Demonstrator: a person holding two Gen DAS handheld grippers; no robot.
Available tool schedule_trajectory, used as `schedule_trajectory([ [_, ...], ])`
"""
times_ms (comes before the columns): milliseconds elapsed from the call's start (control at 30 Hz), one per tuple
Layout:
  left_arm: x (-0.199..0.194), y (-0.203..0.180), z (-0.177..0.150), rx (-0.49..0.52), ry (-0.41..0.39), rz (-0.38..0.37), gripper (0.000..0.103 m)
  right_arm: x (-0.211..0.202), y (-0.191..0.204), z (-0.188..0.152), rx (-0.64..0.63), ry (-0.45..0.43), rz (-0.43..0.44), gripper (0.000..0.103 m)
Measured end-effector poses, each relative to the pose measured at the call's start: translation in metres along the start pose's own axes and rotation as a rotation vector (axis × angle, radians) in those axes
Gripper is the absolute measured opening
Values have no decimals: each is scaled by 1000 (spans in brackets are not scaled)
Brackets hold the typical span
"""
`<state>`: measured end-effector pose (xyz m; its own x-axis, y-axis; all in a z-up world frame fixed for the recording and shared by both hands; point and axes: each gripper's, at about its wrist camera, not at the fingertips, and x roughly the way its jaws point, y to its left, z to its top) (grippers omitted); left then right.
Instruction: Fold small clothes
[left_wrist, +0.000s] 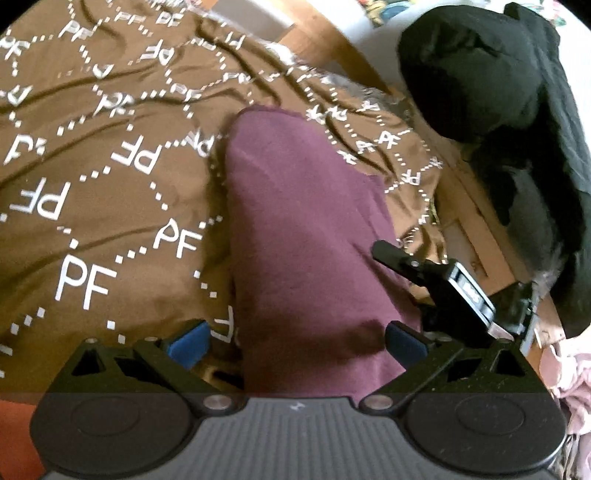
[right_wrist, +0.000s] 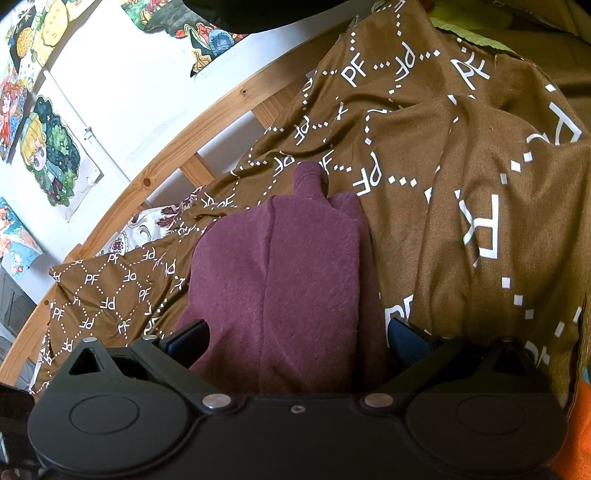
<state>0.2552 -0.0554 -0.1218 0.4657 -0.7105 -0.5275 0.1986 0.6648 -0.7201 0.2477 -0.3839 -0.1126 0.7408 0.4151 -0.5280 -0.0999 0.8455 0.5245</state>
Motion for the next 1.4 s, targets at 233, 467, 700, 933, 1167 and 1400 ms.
schedule_trajectory([
  [233, 5, -1, 1, 24, 22, 14, 102, 3, 0, -2, -19, -1, -9, 103],
  [467, 5, -1, 1, 25, 23, 13, 102, 3, 3, -3, -37, -5, -22, 103],
  [700, 5, -1, 1, 27, 23, 12, 102, 3, 3, -3, -42, -18, -22, 102],
  [933, 4, 0, 1, 37, 39, 5, 102, 3, 12, -7, -113, -15, -79, 95],
  [1167, 1, 8, 8, -25, 51, -22, 95, -6, 23, -15, -145, -21, -117, 67],
  [1400, -3, 10, 9, -38, 95, -79, 67, -18, 50, -20, -210, -49, -182, 32],
])
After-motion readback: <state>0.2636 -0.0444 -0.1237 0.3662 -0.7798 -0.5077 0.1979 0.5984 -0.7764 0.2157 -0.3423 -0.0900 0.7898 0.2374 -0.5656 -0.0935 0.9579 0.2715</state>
